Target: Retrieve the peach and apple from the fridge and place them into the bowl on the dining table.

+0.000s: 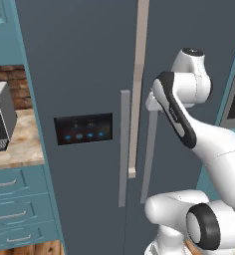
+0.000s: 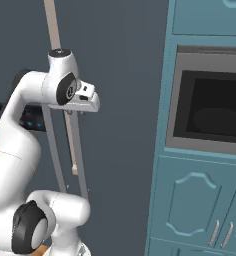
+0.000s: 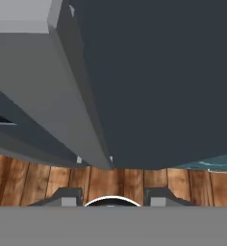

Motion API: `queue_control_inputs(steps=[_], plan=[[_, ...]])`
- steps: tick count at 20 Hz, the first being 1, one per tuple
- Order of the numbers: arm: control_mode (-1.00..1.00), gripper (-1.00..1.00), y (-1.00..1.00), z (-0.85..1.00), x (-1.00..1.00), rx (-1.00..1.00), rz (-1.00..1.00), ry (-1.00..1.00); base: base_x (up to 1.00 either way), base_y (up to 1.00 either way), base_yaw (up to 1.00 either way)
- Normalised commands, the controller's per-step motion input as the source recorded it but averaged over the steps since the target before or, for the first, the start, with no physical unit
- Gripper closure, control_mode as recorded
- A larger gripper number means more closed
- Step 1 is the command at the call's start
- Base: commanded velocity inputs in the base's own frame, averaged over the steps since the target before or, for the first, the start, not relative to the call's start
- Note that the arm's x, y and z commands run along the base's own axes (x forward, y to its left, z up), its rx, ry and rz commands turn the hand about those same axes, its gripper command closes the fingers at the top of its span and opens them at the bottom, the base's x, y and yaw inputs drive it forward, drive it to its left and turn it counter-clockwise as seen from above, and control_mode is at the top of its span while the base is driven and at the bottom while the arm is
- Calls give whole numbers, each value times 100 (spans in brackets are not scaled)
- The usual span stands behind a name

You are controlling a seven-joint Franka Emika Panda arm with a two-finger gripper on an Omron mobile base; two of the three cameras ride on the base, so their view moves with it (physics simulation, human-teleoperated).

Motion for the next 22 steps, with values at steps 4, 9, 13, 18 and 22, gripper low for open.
queue_control_inputs(steps=[4,9,13,18,22], plan=[[-100,-100,0,0,-33,0,0,-7,0,0,0],[-100,-100,0,-5,-75,0,0,-21,0,0,0],[-100,-100,0,-14,-68,0,0,-15,0,0,0],[-100,-100,0,-22,-58,0,0,-12,0,0,0],[-100,-100,0,-18,-42,0,0,-9,0,0,0]])
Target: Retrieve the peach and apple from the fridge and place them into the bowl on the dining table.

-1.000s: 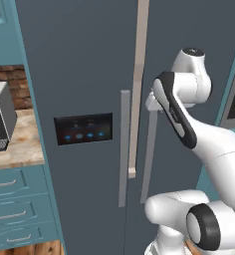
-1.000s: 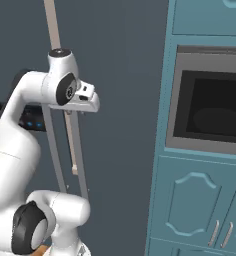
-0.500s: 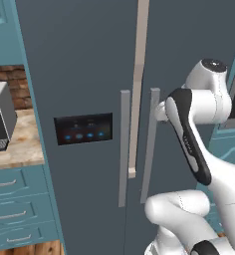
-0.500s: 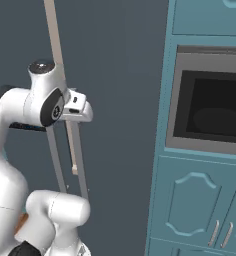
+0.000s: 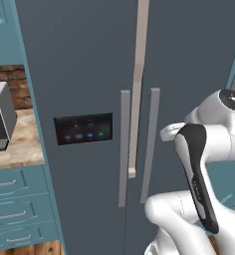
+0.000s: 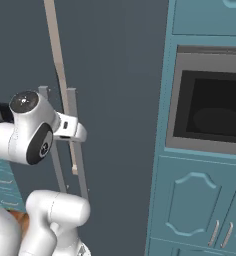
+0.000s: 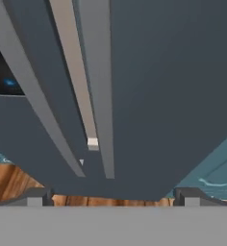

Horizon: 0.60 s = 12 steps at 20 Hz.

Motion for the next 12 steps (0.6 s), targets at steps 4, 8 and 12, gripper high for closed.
queue_control_inputs(steps=[4,8,12], plan=[[-100,-100,0,-10,-24,0,0,-7,0,0,0],[100,-100,0,0,0,0,0,0,-2,0,0],[100,-100,0,0,0,0,0,0,-44,0,0]])
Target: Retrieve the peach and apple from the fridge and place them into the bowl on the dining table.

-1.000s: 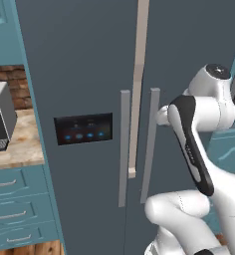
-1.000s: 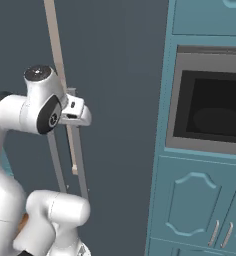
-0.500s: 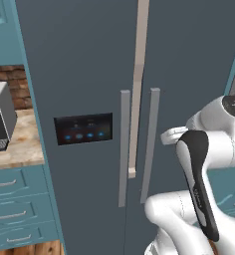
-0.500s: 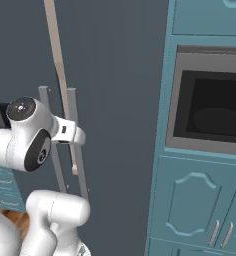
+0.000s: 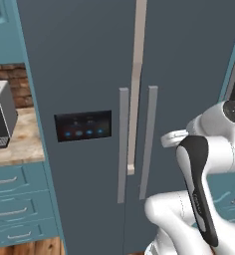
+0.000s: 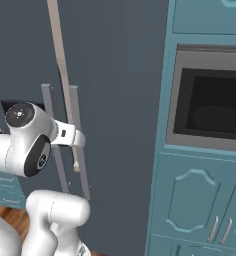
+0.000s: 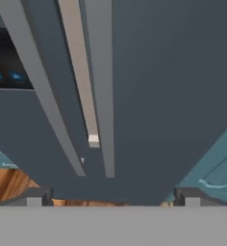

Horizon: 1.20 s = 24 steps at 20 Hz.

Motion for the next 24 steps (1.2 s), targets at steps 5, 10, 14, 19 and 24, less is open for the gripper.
queue_control_inputs(steps=[5,10,14,19,24], plan=[[100,-100,0,0,0,0,0,0,-58,6,0],[100,-100,0,0,0,0,0,0,-43,25,0],[100,-100,0,0,0,0,0,0,-36,40,0],[100,-100,0,0,0,0,0,0,-29,47,0],[100,-100,0,0,0,0,0,0,-38,29,0]])
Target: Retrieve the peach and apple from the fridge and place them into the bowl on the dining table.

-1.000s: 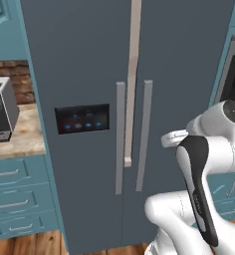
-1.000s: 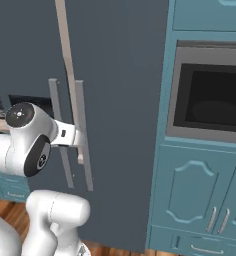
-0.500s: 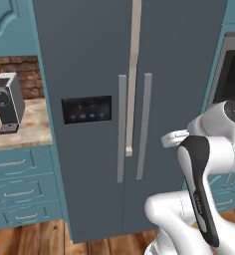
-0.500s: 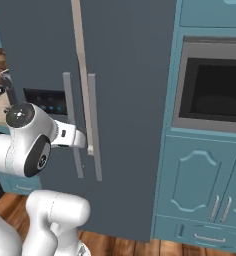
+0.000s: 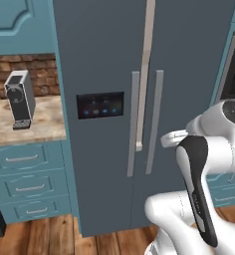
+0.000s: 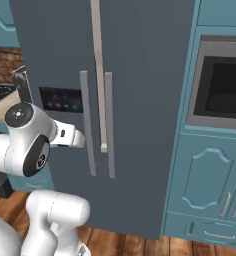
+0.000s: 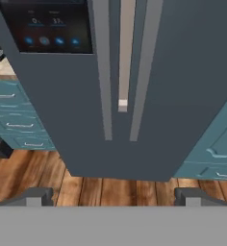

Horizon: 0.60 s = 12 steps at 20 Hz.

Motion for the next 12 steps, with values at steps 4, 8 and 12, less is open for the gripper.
queue_control_inputs(steps=[4,8,12], plan=[[100,-100,0,0,0,0,0,0,-46,8,0],[100,-100,0,0,0,0,0,0,-9,0,0],[-100,-100,0,0,16,0,0,0,0,0,0]])
